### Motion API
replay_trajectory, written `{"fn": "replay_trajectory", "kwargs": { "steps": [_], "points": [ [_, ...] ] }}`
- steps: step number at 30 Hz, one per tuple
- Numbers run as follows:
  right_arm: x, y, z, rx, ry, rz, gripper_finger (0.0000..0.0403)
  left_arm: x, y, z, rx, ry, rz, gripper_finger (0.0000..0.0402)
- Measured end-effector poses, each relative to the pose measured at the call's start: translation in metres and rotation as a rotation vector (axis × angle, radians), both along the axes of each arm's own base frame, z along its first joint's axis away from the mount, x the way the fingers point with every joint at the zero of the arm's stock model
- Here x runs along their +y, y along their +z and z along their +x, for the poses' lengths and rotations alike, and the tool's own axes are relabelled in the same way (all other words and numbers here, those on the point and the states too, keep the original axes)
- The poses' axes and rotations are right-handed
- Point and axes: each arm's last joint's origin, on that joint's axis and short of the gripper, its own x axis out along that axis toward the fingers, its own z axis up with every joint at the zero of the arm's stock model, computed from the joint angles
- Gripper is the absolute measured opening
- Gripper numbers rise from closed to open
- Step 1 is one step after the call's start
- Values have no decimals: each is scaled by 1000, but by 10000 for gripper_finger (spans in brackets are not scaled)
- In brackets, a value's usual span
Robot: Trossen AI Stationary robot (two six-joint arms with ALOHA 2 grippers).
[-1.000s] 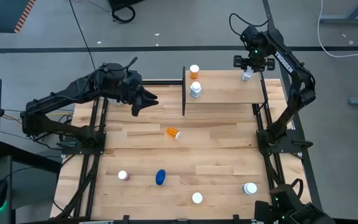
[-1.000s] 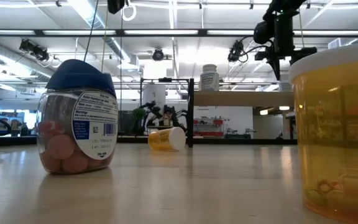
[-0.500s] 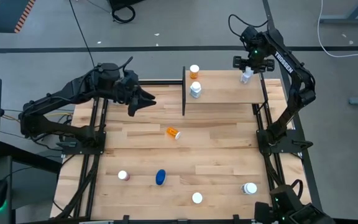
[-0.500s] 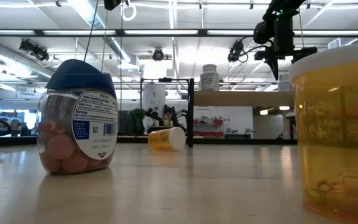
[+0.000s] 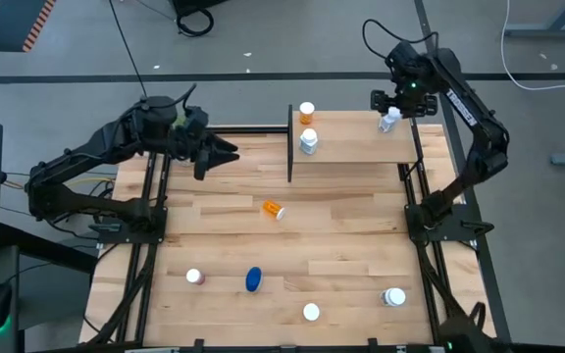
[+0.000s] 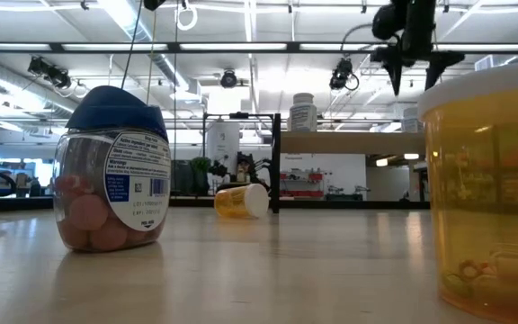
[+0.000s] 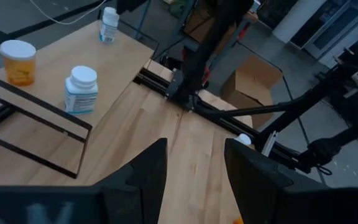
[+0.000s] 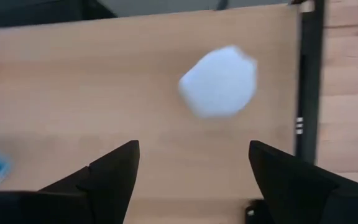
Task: Pick and place medicine bottles onto shelf by color
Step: Put the white green pill bottle on the shelf aligned with the white blue pill bottle
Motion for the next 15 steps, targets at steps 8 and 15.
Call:
{"fn": "replay_trajectory", "kwargs": {
  "steps": [8, 15],
  "points": [
    [56, 14, 39, -121, 261, 21, 312, 1, -1, 1, 5, 27, 9, 167],
    [120, 13, 84, -141, 474, 57, 312, -1, 3, -4, -14, 46, -3, 167]
  ]
}}
